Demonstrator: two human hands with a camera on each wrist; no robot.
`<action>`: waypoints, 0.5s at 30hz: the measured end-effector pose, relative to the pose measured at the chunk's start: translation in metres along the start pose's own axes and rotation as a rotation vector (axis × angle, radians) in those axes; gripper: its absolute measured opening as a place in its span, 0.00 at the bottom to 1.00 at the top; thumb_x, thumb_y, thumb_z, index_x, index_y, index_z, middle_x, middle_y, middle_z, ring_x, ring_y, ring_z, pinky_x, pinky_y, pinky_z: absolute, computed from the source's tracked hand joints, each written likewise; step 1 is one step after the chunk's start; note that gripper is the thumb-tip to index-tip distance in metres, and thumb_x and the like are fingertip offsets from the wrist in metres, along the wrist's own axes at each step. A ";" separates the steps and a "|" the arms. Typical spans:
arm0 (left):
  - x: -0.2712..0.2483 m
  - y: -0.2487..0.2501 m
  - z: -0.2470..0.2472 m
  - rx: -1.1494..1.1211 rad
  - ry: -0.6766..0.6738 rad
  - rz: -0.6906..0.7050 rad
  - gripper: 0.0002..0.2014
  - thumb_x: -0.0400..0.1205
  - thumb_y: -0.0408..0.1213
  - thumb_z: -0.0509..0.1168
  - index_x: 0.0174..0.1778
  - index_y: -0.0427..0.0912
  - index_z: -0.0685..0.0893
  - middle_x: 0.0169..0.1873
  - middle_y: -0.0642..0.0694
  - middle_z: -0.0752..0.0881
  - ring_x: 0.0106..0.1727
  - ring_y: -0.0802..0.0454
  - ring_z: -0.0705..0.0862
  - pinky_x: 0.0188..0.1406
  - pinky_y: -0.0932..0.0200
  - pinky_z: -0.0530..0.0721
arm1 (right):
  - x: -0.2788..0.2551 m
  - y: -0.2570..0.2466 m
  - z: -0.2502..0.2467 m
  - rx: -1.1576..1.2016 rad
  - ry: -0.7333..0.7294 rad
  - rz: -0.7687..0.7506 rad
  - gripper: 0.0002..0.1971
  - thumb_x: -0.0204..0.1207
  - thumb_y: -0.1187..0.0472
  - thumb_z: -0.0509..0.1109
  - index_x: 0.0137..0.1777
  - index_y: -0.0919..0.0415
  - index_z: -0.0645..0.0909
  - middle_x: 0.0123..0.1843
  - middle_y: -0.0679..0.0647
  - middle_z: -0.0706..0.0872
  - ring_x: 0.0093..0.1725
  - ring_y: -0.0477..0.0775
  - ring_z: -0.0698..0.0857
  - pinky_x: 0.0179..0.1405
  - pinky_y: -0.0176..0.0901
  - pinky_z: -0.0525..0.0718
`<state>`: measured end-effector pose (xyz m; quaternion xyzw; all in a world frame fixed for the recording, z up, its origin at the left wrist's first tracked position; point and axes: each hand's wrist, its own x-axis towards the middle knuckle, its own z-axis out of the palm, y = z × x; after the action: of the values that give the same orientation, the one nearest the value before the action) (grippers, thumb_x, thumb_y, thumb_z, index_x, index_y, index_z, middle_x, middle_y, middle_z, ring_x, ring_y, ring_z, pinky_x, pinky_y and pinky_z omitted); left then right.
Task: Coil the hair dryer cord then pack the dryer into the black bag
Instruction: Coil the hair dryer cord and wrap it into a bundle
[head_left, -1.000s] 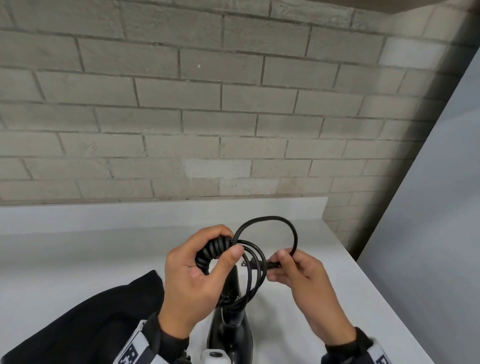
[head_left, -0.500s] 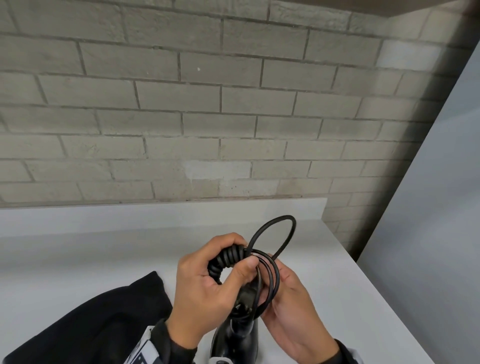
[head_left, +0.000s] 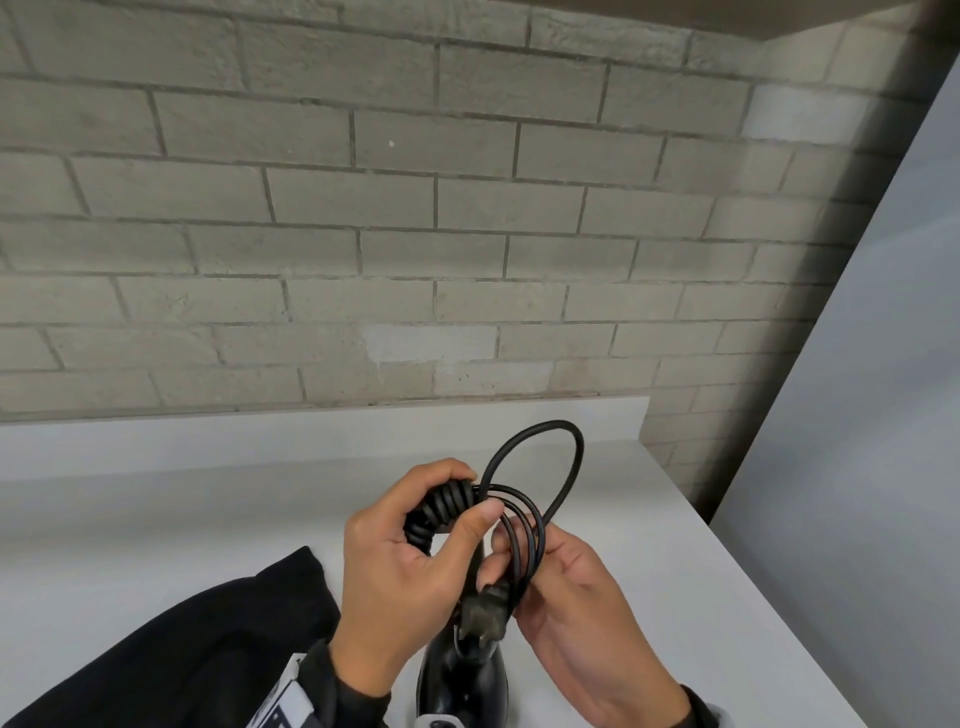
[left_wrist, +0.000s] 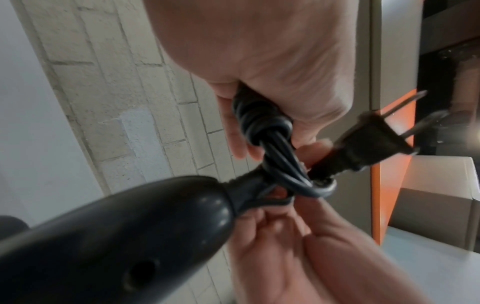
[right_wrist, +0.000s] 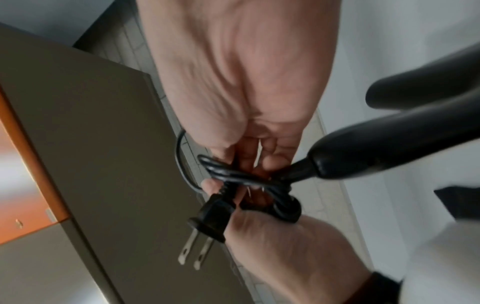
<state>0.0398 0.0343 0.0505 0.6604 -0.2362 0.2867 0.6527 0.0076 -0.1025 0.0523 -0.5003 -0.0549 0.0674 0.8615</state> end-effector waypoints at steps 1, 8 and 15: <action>0.000 0.001 0.001 0.011 0.001 0.004 0.08 0.73 0.45 0.74 0.46 0.50 0.87 0.34 0.56 0.90 0.36 0.57 0.90 0.40 0.72 0.84 | -0.001 -0.001 0.003 -0.002 -0.002 0.009 0.07 0.77 0.66 0.64 0.45 0.67 0.83 0.31 0.61 0.83 0.29 0.52 0.82 0.31 0.39 0.82; 0.001 -0.002 0.004 -0.016 0.057 -0.063 0.10 0.75 0.42 0.79 0.47 0.45 0.87 0.28 0.49 0.85 0.23 0.51 0.84 0.29 0.60 0.85 | -0.010 0.005 0.015 0.064 0.192 -0.087 0.17 0.80 0.57 0.61 0.63 0.67 0.81 0.33 0.68 0.87 0.35 0.57 0.85 0.44 0.48 0.82; 0.000 -0.004 0.001 0.081 0.002 -0.005 0.13 0.74 0.47 0.75 0.50 0.46 0.87 0.38 0.55 0.89 0.40 0.54 0.90 0.42 0.69 0.85 | -0.021 0.014 0.016 -0.463 0.195 -0.290 0.40 0.64 0.37 0.69 0.76 0.35 0.56 0.55 0.45 0.92 0.60 0.46 0.88 0.64 0.43 0.80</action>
<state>0.0427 0.0336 0.0474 0.6865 -0.2219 0.2951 0.6265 -0.0160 -0.0857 0.0473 -0.6745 -0.0568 -0.1194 0.7263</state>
